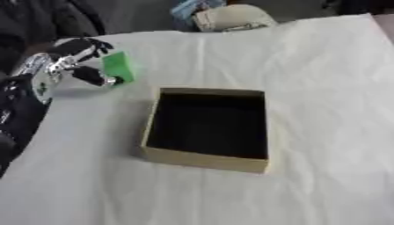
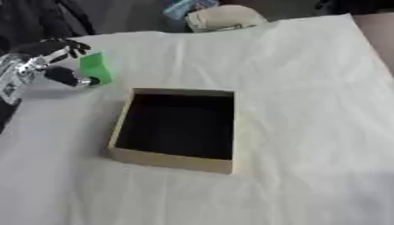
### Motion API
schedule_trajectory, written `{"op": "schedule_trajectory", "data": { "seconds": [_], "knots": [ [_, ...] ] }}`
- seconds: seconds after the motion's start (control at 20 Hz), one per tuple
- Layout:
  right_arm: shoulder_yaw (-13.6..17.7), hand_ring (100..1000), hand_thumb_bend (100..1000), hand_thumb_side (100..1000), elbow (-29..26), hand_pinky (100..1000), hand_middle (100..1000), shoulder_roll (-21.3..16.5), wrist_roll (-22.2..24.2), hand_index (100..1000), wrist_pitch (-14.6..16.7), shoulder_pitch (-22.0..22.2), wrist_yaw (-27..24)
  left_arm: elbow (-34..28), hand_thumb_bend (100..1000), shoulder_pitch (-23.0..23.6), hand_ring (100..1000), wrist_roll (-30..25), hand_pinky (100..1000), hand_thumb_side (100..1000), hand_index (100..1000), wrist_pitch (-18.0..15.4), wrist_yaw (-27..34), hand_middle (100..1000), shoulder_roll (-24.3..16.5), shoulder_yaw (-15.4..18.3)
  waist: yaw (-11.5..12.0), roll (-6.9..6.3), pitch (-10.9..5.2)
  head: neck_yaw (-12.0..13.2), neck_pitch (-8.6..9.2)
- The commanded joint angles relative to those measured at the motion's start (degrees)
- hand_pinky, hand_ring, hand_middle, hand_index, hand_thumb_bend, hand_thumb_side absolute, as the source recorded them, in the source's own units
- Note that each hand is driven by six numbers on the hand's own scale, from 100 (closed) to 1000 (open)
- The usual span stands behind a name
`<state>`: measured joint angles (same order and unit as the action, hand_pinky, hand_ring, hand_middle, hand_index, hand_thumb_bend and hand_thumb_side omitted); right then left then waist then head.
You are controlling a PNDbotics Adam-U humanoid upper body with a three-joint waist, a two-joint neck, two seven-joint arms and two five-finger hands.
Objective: Pick up objects on the table and place them in the box.
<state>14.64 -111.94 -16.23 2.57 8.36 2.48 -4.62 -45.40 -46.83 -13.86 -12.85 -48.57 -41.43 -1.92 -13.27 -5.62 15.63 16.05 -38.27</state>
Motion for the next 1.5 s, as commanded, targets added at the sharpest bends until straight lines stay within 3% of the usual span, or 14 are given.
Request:
{"op": "schedule_trajectory", "data": {
  "seconds": [0.05, 0.1, 0.2, 0.35, 0.7, 0.9, 1.15, 1.5],
  "knots": [
    [0.1, 879, 100, 671, -0.8, 810, 797, -0.7, 0.2, 892, 0.2, -0.4, -0.3, 0.0, 330, -0.5, 726, 1.0, 795, 481, 903, 0.0, -0.4, 720, -1.0, 0.2, -0.2, 0.19, -0.70, 0.3, 0.19],
    [0.1, 879, 100, 671, -0.8, 810, 798, -0.7, 0.2, 892, 0.2, -0.4, -0.3, -0.1, 217, -0.4, 675, 1.5, 778, 422, 866, 0.0, -0.3, 654, -0.9, 0.2, -0.2, 0.22, -0.68, 0.3, 0.21],
    [0.1, 879, 100, 670, -0.8, 810, 798, -0.6, 0.2, 892, 0.2, -0.4, -0.3, -0.5, 105, -0.3, 599, 2.4, 751, 388, 827, 0.0, 0.2, 562, -0.7, 0.1, -0.3, 0.27, -0.67, 0.3, 0.23],
    [0.2, 879, 100, 670, -0.8, 810, 798, -0.6, 0.2, 892, 0.2, -0.4, -0.3, -3.0, 100, -0.1, 545, 3.4, 732, 373, 802, -0.4, 2.7, 493, -1.1, -0.1, -0.2, 0.33, -0.77, 0.2, 0.15],
    [0.2, 879, 100, 669, -0.7, 810, 798, -0.6, 0.1, 892, 0.2, -0.3, -0.3, -10.1, 100, 0.8, 543, 2.3, 730, 376, 804, 0.0, 7.9, 489, -3.1, -0.9, 0.2, 0.39, -0.94, 0.0, 0.07],
    [0.0, 880, 100, 666, -0.7, 810, 798, -0.9, 0.4, 892, 0.2, -0.3, -0.5, -14.8, 100, -2.5, 545, 2.4, 729, 419, 815, -2.5, 10.8, 490, -1.5, -5.3, 0.4, 0.43, -1.52, -0.1, 0.03],
    [-0.2, 880, 100, 668, -0.6, 811, 798, -0.9, 0.7, 892, 0.2, -0.4, -0.6, -22.3, 100, -3.9, 553, -1.6, 730, 431, 816, -6.9, 15.1, 496, -0.1, -10.7, -0.1, 0.38, -1.66, -0.2, 0.08],
    [-0.4, 880, 100, 669, -0.5, 810, 798, -0.9, 1.1, 892, 0.2, -0.4, -0.6, -32.0, 100, -3.0, 565, -8.6, 733, 455, 822, -6.3, 17.4, 509, 1.2, -15.8, -0.4, 0.35, -1.53, -0.3, 0.30]
  ]
}}
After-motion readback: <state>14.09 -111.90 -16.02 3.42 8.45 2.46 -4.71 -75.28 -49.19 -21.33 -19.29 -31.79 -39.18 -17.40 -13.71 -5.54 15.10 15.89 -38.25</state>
